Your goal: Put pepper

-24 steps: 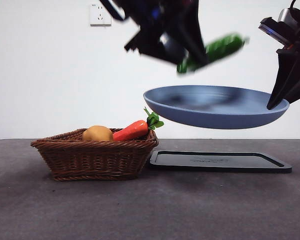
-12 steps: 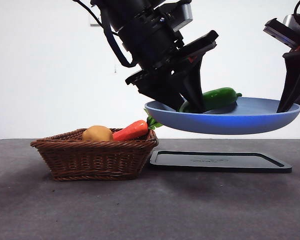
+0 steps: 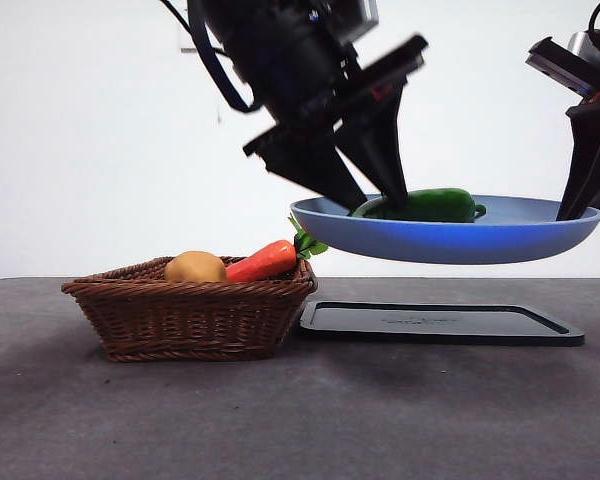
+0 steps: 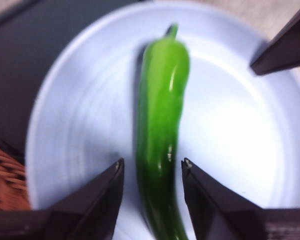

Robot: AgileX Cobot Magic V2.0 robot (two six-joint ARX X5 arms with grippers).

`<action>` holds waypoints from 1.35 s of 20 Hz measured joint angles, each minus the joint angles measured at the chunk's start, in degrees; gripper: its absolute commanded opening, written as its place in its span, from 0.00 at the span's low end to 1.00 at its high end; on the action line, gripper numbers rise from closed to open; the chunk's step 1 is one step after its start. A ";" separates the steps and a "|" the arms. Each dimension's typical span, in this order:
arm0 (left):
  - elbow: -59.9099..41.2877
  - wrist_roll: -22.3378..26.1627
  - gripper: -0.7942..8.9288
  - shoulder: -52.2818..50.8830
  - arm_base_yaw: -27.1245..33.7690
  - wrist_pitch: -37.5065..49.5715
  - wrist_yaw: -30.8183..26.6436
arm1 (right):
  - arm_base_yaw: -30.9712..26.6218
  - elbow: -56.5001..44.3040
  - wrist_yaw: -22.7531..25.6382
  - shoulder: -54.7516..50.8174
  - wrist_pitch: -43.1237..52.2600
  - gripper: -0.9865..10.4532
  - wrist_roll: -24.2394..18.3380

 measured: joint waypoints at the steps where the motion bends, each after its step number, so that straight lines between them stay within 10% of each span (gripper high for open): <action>1: 0.00 0.00 0.30 -0.98 0.00 -0.07 0.00 | -0.02 0.00 0.02 0.00 0.09 0.09 0.33; 27: 0.00 -0.22 0.30 -31.34 0.02 -6.12 -0.09 | -7.89 22.38 0.87 37.16 12.85 0.09 5.16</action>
